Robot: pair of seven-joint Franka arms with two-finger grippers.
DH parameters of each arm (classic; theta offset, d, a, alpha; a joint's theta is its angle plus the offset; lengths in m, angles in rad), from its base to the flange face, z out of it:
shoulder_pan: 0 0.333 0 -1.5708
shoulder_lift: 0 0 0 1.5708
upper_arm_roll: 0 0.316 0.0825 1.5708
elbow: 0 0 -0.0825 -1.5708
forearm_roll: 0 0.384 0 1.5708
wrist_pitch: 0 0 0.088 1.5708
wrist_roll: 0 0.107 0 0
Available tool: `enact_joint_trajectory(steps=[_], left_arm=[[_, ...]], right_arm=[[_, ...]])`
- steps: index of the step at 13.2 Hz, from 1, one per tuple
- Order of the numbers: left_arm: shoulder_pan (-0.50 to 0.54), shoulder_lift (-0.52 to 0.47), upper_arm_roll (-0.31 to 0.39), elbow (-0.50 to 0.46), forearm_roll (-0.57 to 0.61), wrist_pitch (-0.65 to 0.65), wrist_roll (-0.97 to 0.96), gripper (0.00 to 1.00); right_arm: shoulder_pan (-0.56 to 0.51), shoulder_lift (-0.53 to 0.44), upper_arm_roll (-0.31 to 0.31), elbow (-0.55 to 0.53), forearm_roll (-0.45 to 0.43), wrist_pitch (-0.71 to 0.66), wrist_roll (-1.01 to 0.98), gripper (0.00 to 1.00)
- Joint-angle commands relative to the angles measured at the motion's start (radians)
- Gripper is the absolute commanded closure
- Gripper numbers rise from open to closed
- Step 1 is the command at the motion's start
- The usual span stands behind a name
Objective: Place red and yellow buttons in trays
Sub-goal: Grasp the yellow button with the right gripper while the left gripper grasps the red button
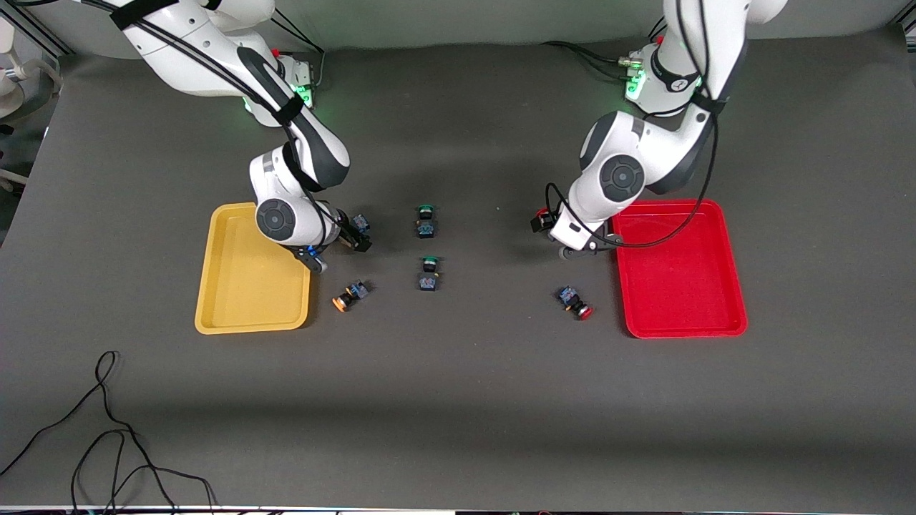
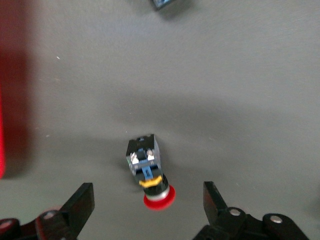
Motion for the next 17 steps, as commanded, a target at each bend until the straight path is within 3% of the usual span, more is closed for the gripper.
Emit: enact_joint_trajectory(steps=[1, 2, 3, 4, 5, 6, 7, 9, 11, 14, 17], left_arm=[[-0.046, 0.048, 0.003, -0.017, -0.017, 0.101, -0.036, 0.07], [-0.047, 0.064, 0.003, -0.019, -0.015, 0.113, -0.036, 0.13], [-0.047, 0.077, 0.003, -0.019, -0.017, 0.128, -0.036, 0.21], [-0.049, 0.086, 0.001, -0.028, -0.017, 0.150, -0.036, 0.35], [-0.052, 0.091, -0.005, -0.039, -0.017, 0.171, -0.036, 0.56], [-0.052, 0.089, -0.008, -0.046, -0.015, 0.177, -0.036, 0.83], [-0.050, 0.079, -0.008, -0.045, -0.017, 0.164, -0.043, 1.00], [-0.037, 0.013, -0.005, -0.033, -0.017, 0.100, -0.071, 1.00], [0.017, -0.094, 0.001, 0.044, -0.015, -0.097, -0.071, 1.00], [0.195, -0.162, 0.001, 0.342, 0.035, -0.623, -0.030, 1.00], [0.296, -0.220, 0.001, 0.525, 0.143, -0.925, 0.076, 1.00]], right_arm=[[0.004, 0.014, 0.002, -0.025, 0.018, 0.049, 0.021, 0.00], [0.004, 0.016, 0.002, -0.025, 0.018, 0.053, 0.021, 0.04], [0.004, 0.014, 0.002, -0.025, 0.018, 0.055, 0.021, 0.15], [0.004, 0.014, 0.002, -0.025, 0.018, 0.055, 0.019, 0.32], [0.004, 0.014, 0.002, -0.024, 0.018, 0.055, 0.021, 0.51], [0.002, 0.013, 0.002, -0.024, 0.018, 0.053, 0.019, 0.66], [0.001, 0.011, 0.002, -0.022, 0.018, 0.050, 0.019, 0.77], [0.001, 0.002, 0.002, -0.019, 0.018, 0.046, 0.021, 0.91], [-0.005, -0.019, 0.000, -0.001, 0.018, 0.012, 0.013, 0.95], [-0.037, -0.084, -0.016, 0.140, 0.018, -0.243, 0.001, 0.95], [-0.039, -0.179, -0.145, 0.231, 0.018, -0.434, -0.161, 0.95]])
